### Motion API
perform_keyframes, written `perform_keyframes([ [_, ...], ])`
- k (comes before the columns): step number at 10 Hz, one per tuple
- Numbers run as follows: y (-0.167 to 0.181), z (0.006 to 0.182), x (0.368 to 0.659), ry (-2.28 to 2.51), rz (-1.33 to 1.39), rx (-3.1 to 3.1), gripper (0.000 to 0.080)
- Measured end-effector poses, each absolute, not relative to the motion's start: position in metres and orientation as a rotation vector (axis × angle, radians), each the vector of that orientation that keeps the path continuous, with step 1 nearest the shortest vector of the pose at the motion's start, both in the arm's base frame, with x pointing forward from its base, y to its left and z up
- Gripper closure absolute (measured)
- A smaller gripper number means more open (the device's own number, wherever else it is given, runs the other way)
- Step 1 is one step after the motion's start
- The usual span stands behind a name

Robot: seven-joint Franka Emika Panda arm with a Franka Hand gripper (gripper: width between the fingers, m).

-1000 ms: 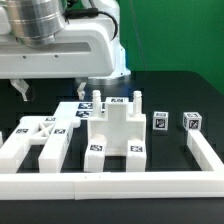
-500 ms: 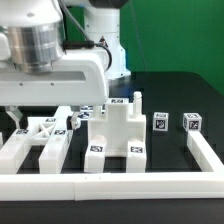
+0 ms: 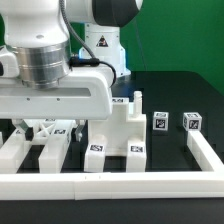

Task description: Assemble chair

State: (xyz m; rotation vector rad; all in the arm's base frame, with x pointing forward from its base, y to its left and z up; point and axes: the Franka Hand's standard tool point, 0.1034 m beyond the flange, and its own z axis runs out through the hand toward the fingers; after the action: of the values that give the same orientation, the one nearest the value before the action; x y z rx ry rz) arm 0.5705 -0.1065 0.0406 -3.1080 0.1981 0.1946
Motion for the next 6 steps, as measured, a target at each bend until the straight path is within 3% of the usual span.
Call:
perform_keyframes([
  [6,-0.1100,0.0424,0.5720,0.189,0.212,-3.101,0.0151],
])
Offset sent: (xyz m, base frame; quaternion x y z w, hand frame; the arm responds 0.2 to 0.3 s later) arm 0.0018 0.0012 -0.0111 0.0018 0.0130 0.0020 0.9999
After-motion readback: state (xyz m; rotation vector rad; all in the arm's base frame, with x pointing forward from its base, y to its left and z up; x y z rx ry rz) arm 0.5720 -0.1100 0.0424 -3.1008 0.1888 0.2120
